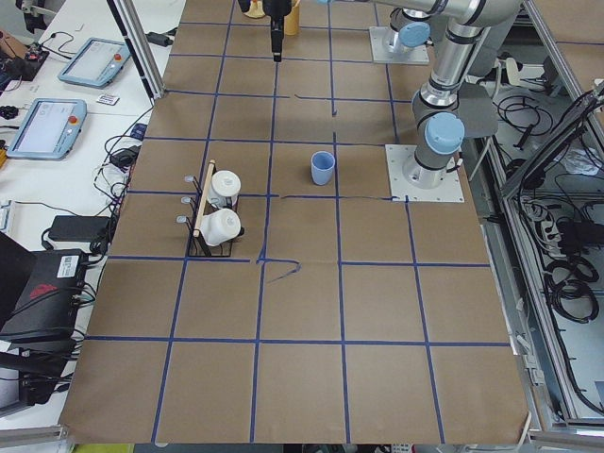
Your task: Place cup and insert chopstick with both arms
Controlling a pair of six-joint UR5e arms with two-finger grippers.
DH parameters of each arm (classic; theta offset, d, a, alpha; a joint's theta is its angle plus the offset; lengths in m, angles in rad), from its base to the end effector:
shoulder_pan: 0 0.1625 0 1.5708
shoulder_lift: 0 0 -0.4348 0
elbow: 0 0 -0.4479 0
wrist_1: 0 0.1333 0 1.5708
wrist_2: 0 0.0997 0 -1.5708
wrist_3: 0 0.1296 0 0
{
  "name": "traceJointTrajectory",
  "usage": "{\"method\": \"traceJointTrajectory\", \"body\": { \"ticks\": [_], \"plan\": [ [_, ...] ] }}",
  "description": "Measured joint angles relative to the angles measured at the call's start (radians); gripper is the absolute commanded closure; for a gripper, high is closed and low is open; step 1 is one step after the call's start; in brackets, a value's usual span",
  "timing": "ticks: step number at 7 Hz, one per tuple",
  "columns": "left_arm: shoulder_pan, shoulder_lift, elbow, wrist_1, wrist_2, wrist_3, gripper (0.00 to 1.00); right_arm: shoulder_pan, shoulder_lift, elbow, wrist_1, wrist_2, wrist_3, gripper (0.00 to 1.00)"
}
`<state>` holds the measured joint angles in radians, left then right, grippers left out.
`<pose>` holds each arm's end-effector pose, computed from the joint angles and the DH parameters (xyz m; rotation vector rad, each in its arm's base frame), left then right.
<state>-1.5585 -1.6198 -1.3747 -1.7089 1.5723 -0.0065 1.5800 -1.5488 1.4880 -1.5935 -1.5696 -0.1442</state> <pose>-0.1261 -0.5668 0.5337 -0.0295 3.1399 -0.0141 0.1387 -0.5655 0.5036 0.2403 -3.1252 0.1308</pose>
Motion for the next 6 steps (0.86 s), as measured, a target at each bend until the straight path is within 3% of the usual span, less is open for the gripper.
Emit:
{"method": "traceJointTrajectory", "body": {
  "ticks": [6],
  "plan": [
    [0.000, 0.023, -0.034, 0.002, 0.005, -0.001, 0.00, -0.033, -0.037, 0.034, 0.001, -0.003, -0.020, 0.00]
  ]
}}
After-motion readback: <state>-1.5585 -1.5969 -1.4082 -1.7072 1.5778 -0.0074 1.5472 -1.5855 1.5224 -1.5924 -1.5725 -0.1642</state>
